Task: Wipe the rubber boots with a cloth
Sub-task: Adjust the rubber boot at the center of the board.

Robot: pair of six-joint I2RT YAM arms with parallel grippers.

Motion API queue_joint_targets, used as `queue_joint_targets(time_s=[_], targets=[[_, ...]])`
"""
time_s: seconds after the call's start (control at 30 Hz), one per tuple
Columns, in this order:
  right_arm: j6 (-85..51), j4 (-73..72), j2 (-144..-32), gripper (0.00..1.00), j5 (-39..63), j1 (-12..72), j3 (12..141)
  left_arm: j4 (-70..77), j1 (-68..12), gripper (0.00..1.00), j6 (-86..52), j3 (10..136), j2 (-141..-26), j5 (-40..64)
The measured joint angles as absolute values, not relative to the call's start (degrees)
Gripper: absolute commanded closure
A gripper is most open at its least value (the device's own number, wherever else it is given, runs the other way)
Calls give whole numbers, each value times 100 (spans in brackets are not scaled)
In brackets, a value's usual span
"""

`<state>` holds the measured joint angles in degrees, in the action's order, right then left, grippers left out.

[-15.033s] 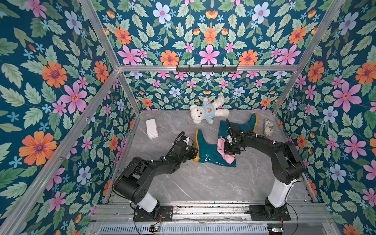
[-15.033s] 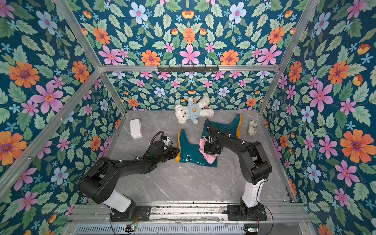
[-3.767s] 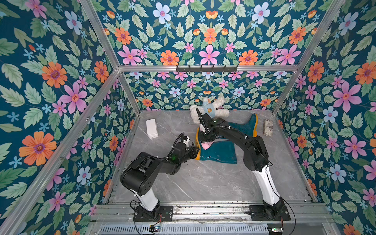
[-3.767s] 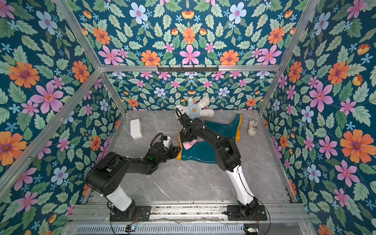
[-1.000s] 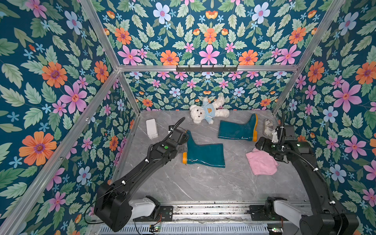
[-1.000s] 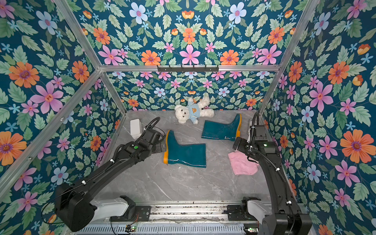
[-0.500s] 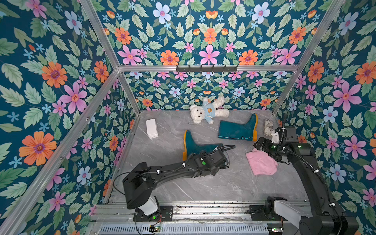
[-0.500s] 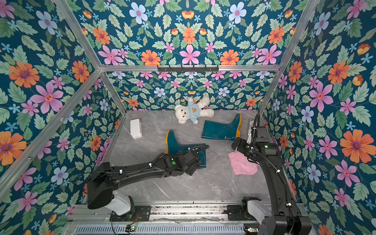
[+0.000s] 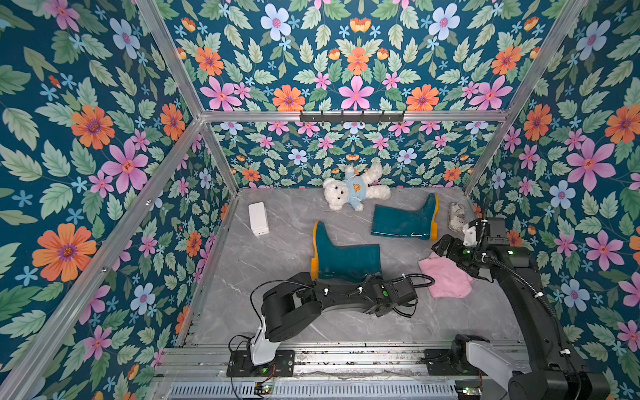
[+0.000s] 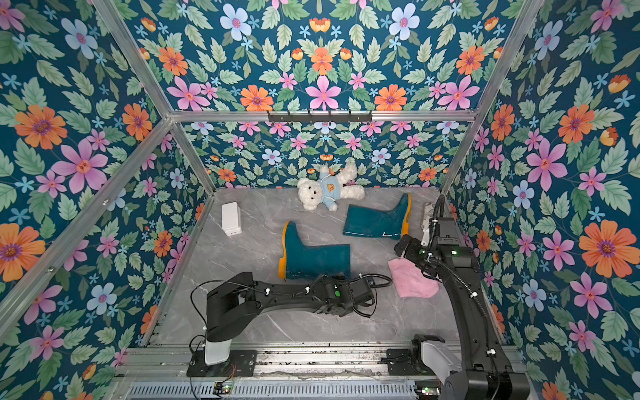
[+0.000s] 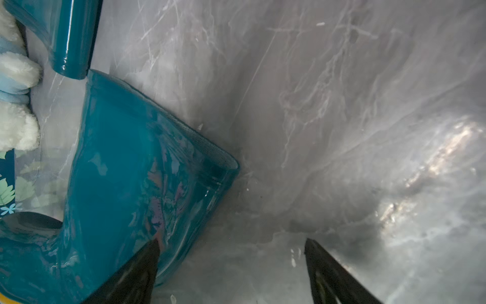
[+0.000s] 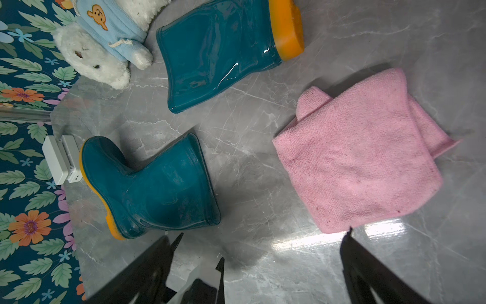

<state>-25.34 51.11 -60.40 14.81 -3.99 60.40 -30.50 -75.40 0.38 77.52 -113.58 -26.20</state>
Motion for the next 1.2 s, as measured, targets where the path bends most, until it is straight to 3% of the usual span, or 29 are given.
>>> queue_joint_targets(time_s=[0.2, 0.4, 0.5, 0.53, 0.57, 0.6, 0.63, 0.97, 1.2], targets=[[-2532, 5109, -6018, 1, 1487, -436, 6029, -2939, -7533, 14, 189, 7841, -11644, -2810], [-2508, 5111, -5988, 1, 1492, -502, 6029, -2429, -7273, 26, 233, 7743, -11848, -3247], [-2499, 5111, -5972, 1, 1494, -521, 6023, -2150, -7063, 52, 246, 7570, -11841, -3326], [-2488, 5111, -5970, 1, 1494, -530, 6023, -2099, -6973, 65, 255, 7507, -11834, -3330], [-2488, 5109, -5961, 1, 1494, -534, 6020, -2062, -6888, 84, 270, 7441, -11819, -3343], [-2486, 5107, -5959, 1, 1494, -534, 6016, -2043, -6799, 95, 290, 7358, -11789, -3369], [-2488, 5105, -5953, 1, 1496, -537, 6010, -2086, -6705, 100, 294, 7282, -11756, -3389], [-2512, 4934, -6012, 1, 1629, -543, 5889, -2418, -5743, 100, 228, 6534, -10619, -4018], [-2532, 4783, -6073, 1, 1656, -543, 5736, -1726, -4923, 100, 672, 6390, -9959, -4539]])
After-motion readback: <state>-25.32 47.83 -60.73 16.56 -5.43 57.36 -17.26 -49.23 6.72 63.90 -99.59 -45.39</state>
